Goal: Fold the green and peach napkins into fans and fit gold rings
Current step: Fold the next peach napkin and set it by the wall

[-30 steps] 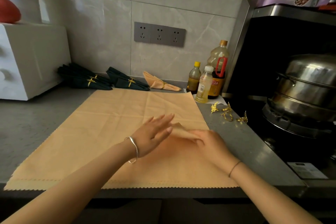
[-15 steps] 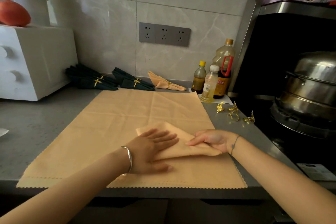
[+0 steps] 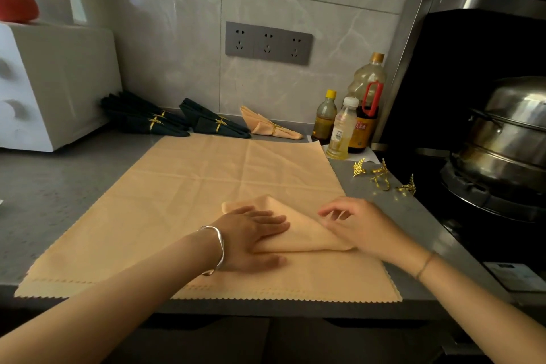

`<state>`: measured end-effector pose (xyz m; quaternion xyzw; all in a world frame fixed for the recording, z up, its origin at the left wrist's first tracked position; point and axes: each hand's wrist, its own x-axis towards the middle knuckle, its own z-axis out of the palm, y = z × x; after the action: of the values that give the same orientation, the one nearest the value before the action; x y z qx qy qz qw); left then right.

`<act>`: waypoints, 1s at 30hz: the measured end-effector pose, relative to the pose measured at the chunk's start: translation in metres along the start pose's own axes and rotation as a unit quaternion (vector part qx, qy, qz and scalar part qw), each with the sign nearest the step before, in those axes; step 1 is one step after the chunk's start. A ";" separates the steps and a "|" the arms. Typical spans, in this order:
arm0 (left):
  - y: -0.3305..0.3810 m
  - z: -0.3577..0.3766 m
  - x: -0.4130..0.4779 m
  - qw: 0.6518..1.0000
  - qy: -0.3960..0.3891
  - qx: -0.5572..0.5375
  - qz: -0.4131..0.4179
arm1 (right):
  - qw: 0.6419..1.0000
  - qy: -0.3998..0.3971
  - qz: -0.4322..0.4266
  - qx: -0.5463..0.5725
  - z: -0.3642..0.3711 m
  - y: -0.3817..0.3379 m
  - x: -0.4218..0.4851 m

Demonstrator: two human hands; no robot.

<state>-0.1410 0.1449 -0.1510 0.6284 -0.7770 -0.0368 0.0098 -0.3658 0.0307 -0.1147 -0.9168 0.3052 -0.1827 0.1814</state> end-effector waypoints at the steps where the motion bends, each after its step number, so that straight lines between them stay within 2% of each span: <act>1: 0.000 -0.001 0.001 1.000 0.001 0.008 0.000 | 0.999 -0.019 -0.037 -0.020 0.003 -0.004 -0.007; 3: 0.002 -0.003 0.003 1.000 -0.002 0.025 -0.003 | 0.991 -0.059 -0.096 -0.072 0.010 -0.006 -0.016; 5: 0.004 -0.005 0.004 0.999 -0.005 0.045 -0.002 | 0.984 -0.058 -0.127 -0.113 0.017 -0.004 -0.018; 7: 0.004 -0.006 0.004 0.999 0.005 0.045 0.009 | 0.983 -0.035 -0.134 -0.124 0.022 -0.003 -0.016; 11: -0.001 -0.002 -0.001 0.997 0.062 -0.029 0.035 | 0.985 -0.002 -0.124 -0.119 0.028 -0.004 -0.012; 14: -0.014 -0.004 -0.001 0.995 0.084 -0.058 -0.006 | 0.992 0.013 -0.090 -0.090 0.032 -0.003 -0.009; 17: -0.026 -0.009 0.004 0.979 0.159 -0.115 -0.055 | 1.000 0.018 -0.025 0.003 0.031 0.003 -0.001; 19: -0.030 -0.013 0.013 0.967 0.182 -0.152 -0.097 | 0.998 0.009 0.012 0.063 0.031 0.007 0.006; 25: -0.037 -0.024 0.042 0.945 0.166 -0.231 -0.163 | 0.984 -0.039 0.087 0.151 0.029 0.012 0.025; 30: -0.041 -0.025 0.059 0.919 0.148 -0.265 -0.252 | 0.977 -0.052 0.124 0.166 0.028 0.008 0.037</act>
<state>-0.1116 0.0773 -0.1307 0.7758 -0.5447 -0.1497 0.2812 -0.3303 0.0076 -0.1343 -0.8373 0.3720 -0.1594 0.3675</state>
